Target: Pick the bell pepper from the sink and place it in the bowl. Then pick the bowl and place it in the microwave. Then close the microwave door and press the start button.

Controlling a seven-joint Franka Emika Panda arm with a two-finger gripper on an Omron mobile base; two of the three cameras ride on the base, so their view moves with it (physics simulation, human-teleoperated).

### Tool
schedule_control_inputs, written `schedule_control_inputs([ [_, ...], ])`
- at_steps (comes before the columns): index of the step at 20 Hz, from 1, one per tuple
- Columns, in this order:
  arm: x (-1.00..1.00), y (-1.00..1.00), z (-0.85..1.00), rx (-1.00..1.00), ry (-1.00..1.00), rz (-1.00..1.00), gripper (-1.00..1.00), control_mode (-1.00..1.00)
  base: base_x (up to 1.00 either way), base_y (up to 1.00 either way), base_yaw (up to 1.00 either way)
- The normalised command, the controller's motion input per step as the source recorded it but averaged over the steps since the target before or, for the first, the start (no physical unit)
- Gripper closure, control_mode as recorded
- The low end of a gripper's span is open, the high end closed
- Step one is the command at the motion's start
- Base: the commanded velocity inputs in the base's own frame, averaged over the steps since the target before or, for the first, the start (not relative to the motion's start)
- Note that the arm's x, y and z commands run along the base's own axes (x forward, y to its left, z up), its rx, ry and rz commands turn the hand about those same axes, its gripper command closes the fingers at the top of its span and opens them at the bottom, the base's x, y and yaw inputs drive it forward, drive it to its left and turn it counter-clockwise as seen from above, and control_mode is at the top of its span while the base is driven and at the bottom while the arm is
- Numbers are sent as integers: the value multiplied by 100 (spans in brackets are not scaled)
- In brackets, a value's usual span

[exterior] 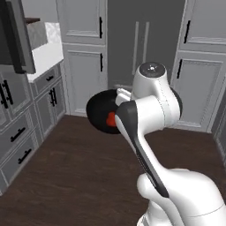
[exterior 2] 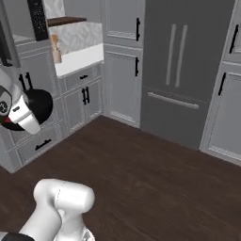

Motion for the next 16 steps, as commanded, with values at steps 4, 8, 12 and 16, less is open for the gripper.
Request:
schedule_control_inputs([
  [4, 0, 0, 0, 0, 0, 0, 100, 100, 100, -42, 41],
  [8, 0, 0, 0, 0, 0, 0, 100, 100, 100, -44, 42],
  [12, 0, 0, 0, 0, 0, 0, 100, 100, 100, -47, 43],
  [16, 0, 0, 0, 0, 0, 0, 100, 100, 100, -34, 42],
])
